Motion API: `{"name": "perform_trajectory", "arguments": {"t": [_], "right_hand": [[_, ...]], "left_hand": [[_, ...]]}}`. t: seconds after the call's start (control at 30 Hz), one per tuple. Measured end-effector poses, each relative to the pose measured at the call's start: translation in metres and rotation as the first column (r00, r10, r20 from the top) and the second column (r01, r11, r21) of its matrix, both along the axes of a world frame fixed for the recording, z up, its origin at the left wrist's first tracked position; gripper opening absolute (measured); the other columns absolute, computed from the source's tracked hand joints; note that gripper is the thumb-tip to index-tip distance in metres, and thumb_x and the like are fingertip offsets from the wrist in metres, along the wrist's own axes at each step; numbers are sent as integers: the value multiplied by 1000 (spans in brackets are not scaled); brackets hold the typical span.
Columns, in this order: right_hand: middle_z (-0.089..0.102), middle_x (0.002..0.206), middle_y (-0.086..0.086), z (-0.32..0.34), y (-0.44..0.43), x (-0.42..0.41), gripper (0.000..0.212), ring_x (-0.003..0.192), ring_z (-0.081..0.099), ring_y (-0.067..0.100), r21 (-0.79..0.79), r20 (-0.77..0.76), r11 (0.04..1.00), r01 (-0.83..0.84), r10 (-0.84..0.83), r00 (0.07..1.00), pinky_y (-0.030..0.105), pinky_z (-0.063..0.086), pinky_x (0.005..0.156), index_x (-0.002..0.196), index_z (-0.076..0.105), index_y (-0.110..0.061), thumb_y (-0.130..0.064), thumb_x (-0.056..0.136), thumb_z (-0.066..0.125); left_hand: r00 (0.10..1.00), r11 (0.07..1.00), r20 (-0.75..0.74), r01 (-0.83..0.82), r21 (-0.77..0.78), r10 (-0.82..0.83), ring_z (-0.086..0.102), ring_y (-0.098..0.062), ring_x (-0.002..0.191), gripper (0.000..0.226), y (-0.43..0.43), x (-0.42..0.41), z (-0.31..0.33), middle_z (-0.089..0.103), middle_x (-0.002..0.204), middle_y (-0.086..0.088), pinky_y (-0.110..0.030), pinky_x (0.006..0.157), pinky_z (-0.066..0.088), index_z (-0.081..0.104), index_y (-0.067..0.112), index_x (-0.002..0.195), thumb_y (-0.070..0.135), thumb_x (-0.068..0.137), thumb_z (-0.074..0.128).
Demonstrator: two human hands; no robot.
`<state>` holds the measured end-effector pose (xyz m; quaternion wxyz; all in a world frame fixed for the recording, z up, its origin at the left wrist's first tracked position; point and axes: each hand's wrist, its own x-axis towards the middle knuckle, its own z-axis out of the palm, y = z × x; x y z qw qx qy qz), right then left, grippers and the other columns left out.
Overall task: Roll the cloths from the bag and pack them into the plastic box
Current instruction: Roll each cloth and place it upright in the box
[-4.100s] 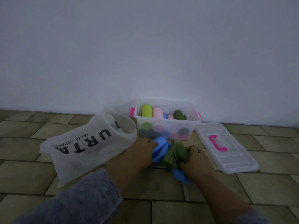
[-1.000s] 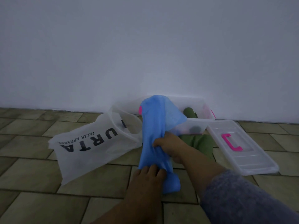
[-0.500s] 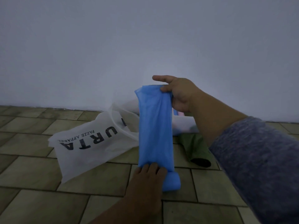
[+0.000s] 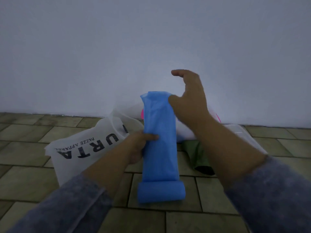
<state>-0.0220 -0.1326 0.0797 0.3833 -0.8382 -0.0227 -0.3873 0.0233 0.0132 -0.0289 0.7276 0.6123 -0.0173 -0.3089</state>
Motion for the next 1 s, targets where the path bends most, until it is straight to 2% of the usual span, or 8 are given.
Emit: {"name": "perform_trajectory", "arguments": {"t": [0.1, 0.23, 0.3, 0.53, 0.7, 0.83, 0.93, 1.0], "right_hand": [[57, 94, 2, -38, 17, -35, 28, 87, 53, 18, -248, 146, 966, -69, 108, 983, 32, 41, 79, 93, 60, -16, -14, 65, 60], [53, 105, -7, -102, 28, -66, 42, 95, 52, 14, -416, -726, 739, -530, 81, 683, 36, 46, 85, 106, 55, -33, -56, 73, 65], [51, 115, -3, -124, 25, -70, 62, 106, 51, 20, -375, -865, 671, -639, -6, 501, 37, 43, 89, 119, 48, -36, -62, 66, 69], [52, 113, -1, -142, 21, -68, 52, 103, 54, 25, -411, -830, 689, -597, -10, 558, 36, 43, 84, 122, 47, -35, -39, 74, 66], [53, 115, -2, -146, 20, -69, 55, 105, 54, 23, -389, -832, 719, -576, -6, 555, 36, 43, 87, 124, 47, -35, -39, 72, 66], [51, 121, -5, -150, 19, -74, 54, 112, 50, 21, -384, -816, 746, -544, 2, 578, 37, 36, 94, 127, 45, -37, -38, 76, 61], [47, 127, -6, -153, 18, -77, 56, 120, 43, 21, -393, -804, 765, -509, -18, 594, 41, 30, 98, 130, 42, -40, -42, 76, 59], [40, 136, -6, -156, 21, -80, 64, 124, 39, 23, -450, -771, 769, -455, -77, 633, 44, 31, 98, 133, 35, -43, -54, 74, 57]], "left_hand": [[995, 995, -52, 83, -49, -86, 69, -28, 88, 37, -2, 16, 14, 72, 99, -13, -38, 73, 56, 67, 5, 106, 12, 70, 68], [998, 999, -56, 43, -1, -43, 66, -28, 85, 25, -8, 33, 33, 68, 100, -15, -39, 74, 54, 62, 3, 109, 10, 84, 59], [999, 996, -30, -11, 84, 14, 63, -28, 81, 27, -11, 41, 46, 66, 100, -14, -37, 73, 53, 60, 2, 112, 10, 87, 60], [942, 964, 205, -266, -24, 265, 59, -22, 96, 52, -4, 79, 91, 58, 122, -10, -37, 79, 52, 45, 13, 133, 0, 86, 62], [638, 798, 606, -602, 8, 475, 53, -13, 102, 54, 13, 74, 118, 52, 127, 0, -26, 82, 41, 45, 23, 130, 14, 82, 67], [765, 974, 643, -129, 188, -23, 65, -9, 67, 16, 24, 25, 113, 68, 95, -1, -25, 61, 50, 58, 22, 104, 17, 89, 59], [723, 714, 330, 315, 625, -607, 69, -13, 86, 18, 15, -15, 70, 70, 105, 3, -29, 76, 53, 59, 21, 111, 26, 97, 49], [702, 581, 193, 368, 726, -686, 63, -16, 104, 31, 6, -32, 36, 64, 120, 3, -33, 92, 47, 59, 21, 119, 37, 99, 42]]}}
